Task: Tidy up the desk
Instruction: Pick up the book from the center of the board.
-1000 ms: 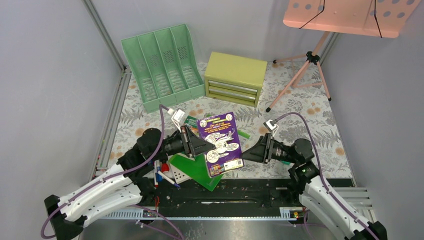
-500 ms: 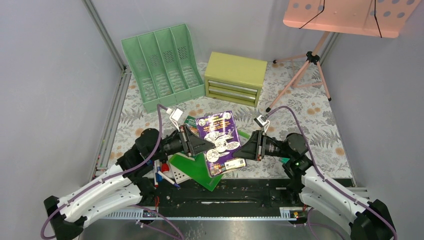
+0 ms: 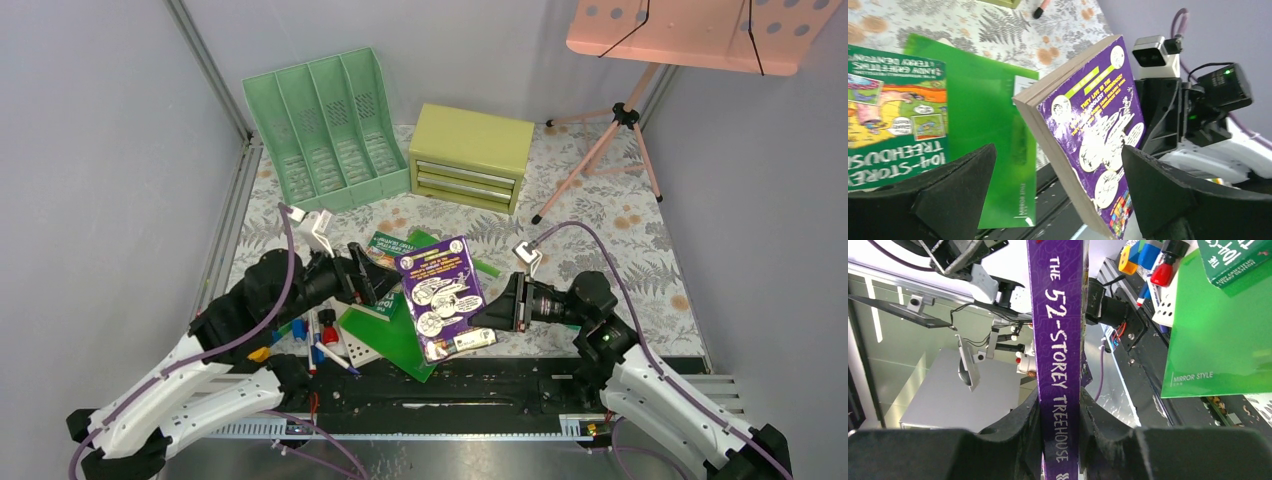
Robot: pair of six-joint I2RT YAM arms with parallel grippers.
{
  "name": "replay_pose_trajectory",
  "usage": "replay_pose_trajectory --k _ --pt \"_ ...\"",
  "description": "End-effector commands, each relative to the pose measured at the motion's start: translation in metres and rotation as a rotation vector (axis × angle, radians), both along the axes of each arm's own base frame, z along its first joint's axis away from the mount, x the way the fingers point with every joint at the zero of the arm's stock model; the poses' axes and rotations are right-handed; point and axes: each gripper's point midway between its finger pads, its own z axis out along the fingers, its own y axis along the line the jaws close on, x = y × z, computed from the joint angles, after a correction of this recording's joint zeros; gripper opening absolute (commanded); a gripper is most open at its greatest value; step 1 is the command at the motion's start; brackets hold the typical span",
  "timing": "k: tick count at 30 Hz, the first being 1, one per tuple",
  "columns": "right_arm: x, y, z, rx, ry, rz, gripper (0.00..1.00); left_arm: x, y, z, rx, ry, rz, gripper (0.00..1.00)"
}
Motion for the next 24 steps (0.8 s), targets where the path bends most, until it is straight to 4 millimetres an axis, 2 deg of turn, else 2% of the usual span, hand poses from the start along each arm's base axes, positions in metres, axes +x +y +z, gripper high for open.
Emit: replay_pose_trajectory --k 1,5,9,16,24 --pt "-0.008 -0.002 0.032 0.043 -0.144 0.027 0.00 0.003 0.025 -0.008 0.205 -0.065 0.013 0.99" --pt "-0.017 -0.005 0.030 0.027 -0.159 0.062 0.00 -0.011 0.008 0.008 0.213 -0.113 -0.148 0.99" --pt "-0.026 -0.009 0.030 0.024 -0.180 0.093 0.00 -0.019 -0.008 0.012 0.272 -0.145 -0.301 0.99" --pt "-0.038 -0.015 0.028 0.003 -0.195 0.127 0.00 -0.021 -0.032 0.021 0.294 -0.194 -0.477 0.99" --pt "-0.044 -0.018 0.031 0.005 -0.208 0.144 0.00 -0.008 -0.062 0.017 0.285 -0.190 -0.566 0.99"
